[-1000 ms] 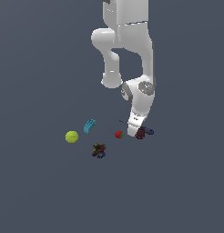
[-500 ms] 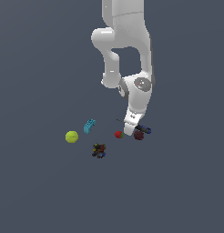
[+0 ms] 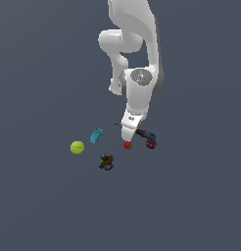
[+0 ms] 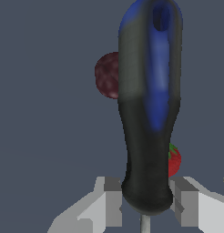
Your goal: Pick up a designated object from a clutter of objects.
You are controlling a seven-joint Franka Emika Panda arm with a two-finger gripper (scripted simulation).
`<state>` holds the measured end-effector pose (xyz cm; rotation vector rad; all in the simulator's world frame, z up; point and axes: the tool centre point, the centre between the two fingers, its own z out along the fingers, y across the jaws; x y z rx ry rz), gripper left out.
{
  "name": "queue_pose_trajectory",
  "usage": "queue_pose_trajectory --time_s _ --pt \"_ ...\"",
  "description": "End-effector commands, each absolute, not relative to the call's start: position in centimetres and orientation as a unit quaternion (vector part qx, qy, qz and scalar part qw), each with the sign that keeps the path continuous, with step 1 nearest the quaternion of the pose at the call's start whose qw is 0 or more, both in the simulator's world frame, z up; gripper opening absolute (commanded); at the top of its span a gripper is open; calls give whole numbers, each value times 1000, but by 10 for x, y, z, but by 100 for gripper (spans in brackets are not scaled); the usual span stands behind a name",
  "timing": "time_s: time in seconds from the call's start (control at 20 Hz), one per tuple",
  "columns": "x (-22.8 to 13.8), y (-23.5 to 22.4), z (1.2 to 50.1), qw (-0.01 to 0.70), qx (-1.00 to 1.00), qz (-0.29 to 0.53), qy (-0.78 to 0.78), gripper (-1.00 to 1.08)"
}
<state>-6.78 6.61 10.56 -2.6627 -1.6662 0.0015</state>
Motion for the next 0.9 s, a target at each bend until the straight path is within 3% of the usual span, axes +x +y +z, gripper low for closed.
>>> queue_pose_trajectory --time_s 0.0,0.85 --pt "-62 48 128 1 -848 -1 -531 -100" --pt "-20 -81 283 2 -847 -1 -531 -100"
